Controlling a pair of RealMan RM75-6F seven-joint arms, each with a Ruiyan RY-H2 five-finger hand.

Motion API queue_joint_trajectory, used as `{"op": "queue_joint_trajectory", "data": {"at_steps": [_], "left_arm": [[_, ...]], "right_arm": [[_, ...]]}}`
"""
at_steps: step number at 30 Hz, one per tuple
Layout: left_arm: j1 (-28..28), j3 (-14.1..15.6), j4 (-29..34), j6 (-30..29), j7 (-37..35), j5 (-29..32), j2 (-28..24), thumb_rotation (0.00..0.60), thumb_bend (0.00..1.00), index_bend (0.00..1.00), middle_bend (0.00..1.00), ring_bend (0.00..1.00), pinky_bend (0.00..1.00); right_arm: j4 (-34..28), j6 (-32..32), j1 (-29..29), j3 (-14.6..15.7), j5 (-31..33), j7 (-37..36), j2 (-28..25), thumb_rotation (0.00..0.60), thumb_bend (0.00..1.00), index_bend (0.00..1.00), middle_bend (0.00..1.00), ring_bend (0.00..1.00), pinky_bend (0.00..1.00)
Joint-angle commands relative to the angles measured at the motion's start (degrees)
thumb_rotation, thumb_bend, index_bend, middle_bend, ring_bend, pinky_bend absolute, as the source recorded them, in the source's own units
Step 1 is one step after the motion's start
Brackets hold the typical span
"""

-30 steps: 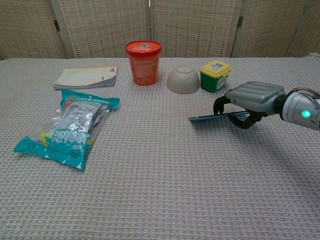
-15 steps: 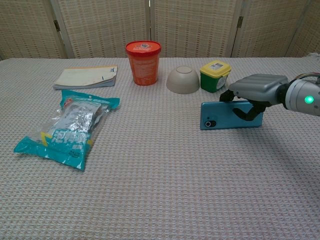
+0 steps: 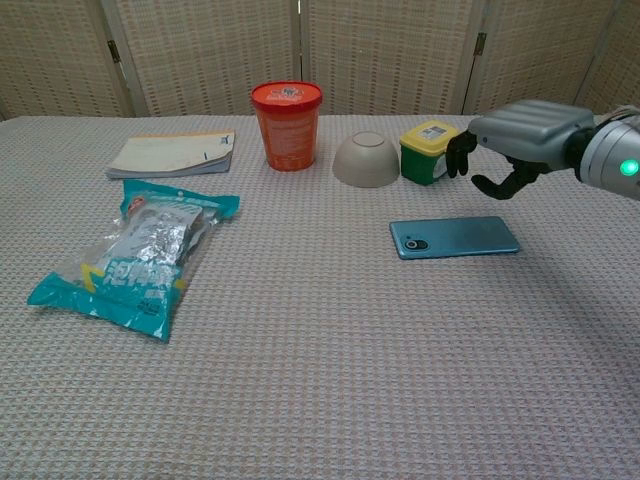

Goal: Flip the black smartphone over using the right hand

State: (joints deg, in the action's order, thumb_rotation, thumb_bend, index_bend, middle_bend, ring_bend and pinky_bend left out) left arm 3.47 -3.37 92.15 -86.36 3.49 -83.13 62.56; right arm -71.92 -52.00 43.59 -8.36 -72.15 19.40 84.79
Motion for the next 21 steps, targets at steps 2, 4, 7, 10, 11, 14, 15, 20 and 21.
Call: {"op": "queue_joint_trajectory", "data": {"at_steps": [2, 4, 7, 10, 11, 14, 15, 20, 21], "left_arm": [[0.2, 0.0, -0.1, 0.2, 0.2, -0.2, 0.2, 0.6, 0.2, 0.23, 0.22, 0.16, 0.25], [0.5, -0.1, -0.1, 0.4, 0.1, -0.4, 0.4, 0.6, 0.2, 0.23, 0.22, 0.16, 0.25], [0.9, -0.2, 0.0, 0.6, 0.3, -0.6, 0.6, 0.6, 0.2, 0.23, 0.22, 0.16, 0.25], [1.2, -0.4, 0.3, 0.8, 0.8, -0.8, 0.8, 0.6, 0.2, 0.23, 0.22, 0.16, 0.25], [1.3, -0.4, 0.5, 0.8, 0.9, -0.8, 0.9, 0.6, 0.2, 0.23, 0.22, 0.16, 0.25], [1.4, -0.4, 1.0, 0.5, 1.9, -1.2, 1.3, 0.6, 0.2, 0.23, 0.22, 0.16, 0.25], [1.5, -0.4, 1.2, 0.4, 2.2, -1.5, 1.5, 0.6, 0.2, 0.23, 0.22, 0.16, 0.25], [1.6, -0.3, 2.3, -0.3, 3.4, -2.3, 1.9, 0.6, 0.2, 0.23, 0.22, 0.16, 0.25], [1.6, -0.4, 2.5, -0.5, 3.6, -2.5, 2.1, 0.6, 0.2, 0.23, 0.22, 0.16, 0.25]], "right_arm": [[-9.8, -9.5, -7.0, 2.0, -2.8, 1.1, -8.8, 0.6, 0.45, 0.39, 0.35, 0.24, 0.26], [-13.3, -13.8, -10.3, 3.1, -3.9, 0.8, -12.1, 0.6, 0.34, 0.39, 0.34, 0.24, 0.26], [-17.3, -20.4, -15.4, 4.8, -5.7, -0.6, -16.2, 0.6, 0.19, 0.36, 0.33, 0.25, 0.26], [-20.3, -26.9, -20.6, 6.8, -8.4, -3.4, -19.7, 0.6, 0.09, 0.33, 0.3, 0.24, 0.26], [-21.0, -28.6, -22.1, 7.5, -9.2, -4.5, -20.7, 0.6, 0.07, 0.32, 0.29, 0.24, 0.26], [-22.3, -34.2, -27.0, 9.5, -11.5, -6.4, -22.9, 0.6, 0.05, 0.3, 0.28, 0.24, 0.26], [-22.3, -36.5, -28.9, 10.2, -12.4, -6.7, -23.3, 0.6, 0.05, 0.29, 0.28, 0.24, 0.26], [-21.6, -42.9, -35.3, 12.6, -15.0, -9.4, -23.5, 0.6, 0.06, 0.29, 0.28, 0.24, 0.26], [-21.3, -43.8, -36.3, 13.1, -15.7, -10.3, -23.4, 0.6, 0.06, 0.29, 0.28, 0.24, 0.26]]}}
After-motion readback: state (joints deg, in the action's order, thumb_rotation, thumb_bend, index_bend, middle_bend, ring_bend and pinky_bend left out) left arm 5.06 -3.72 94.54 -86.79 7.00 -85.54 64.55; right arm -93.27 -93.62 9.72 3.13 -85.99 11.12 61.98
